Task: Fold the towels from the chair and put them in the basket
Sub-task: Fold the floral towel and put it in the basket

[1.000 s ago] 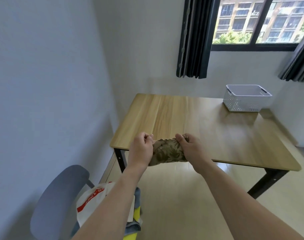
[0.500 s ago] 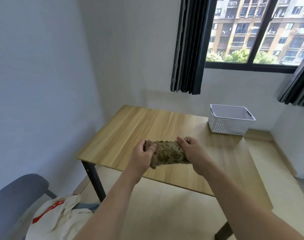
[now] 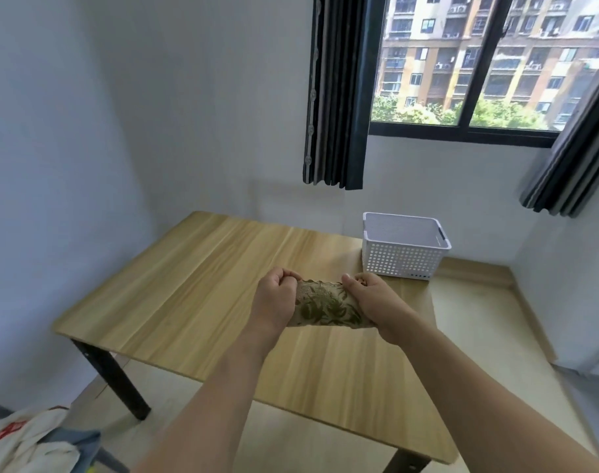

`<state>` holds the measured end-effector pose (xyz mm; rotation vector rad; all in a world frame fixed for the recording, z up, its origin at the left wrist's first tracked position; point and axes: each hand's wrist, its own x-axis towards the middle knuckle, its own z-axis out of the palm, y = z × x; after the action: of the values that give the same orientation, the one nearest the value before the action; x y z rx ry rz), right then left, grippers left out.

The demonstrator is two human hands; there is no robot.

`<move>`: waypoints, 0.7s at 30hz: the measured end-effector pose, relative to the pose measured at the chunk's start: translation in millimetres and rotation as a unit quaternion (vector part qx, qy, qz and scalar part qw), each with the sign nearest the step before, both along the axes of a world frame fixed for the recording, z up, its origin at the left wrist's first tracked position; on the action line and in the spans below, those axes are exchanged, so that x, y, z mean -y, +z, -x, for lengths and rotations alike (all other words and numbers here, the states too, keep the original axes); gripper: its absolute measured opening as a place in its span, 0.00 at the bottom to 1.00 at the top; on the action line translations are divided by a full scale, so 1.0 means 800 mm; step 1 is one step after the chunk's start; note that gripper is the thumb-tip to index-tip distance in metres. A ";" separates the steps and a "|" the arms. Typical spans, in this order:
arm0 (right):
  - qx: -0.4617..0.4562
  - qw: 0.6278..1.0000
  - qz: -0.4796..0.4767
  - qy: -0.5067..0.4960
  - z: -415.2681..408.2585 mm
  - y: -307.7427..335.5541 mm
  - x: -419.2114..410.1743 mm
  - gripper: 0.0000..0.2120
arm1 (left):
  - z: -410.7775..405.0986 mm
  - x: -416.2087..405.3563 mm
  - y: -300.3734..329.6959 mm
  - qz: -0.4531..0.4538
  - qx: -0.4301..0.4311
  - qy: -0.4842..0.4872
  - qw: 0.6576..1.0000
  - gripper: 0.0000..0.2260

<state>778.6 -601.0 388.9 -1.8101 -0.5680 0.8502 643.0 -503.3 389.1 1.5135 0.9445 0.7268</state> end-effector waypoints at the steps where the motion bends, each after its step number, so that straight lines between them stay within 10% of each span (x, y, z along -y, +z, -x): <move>1: 0.009 1.000 -0.006 0.002 -0.022 0.002 0.009 0.14 | -0.021 0.010 0.001 0.002 -0.013 0.013 1.000 0.10; 11: 0.068 0.997 -0.025 0.042 -0.189 0.015 0.066 0.10 | -0.180 0.065 0.023 -0.037 -0.187 -0.166 0.968 0.12; 21: -0.133 0.974 0.029 0.182 -0.423 -0.008 0.080 0.08 | -0.363 0.077 -0.003 -0.041 -0.208 -0.114 0.971 0.10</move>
<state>1117.0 -665.1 382.5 -1.6299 -0.7154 1.3476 933.1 -565.1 386.8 1.8543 1.0328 0.2890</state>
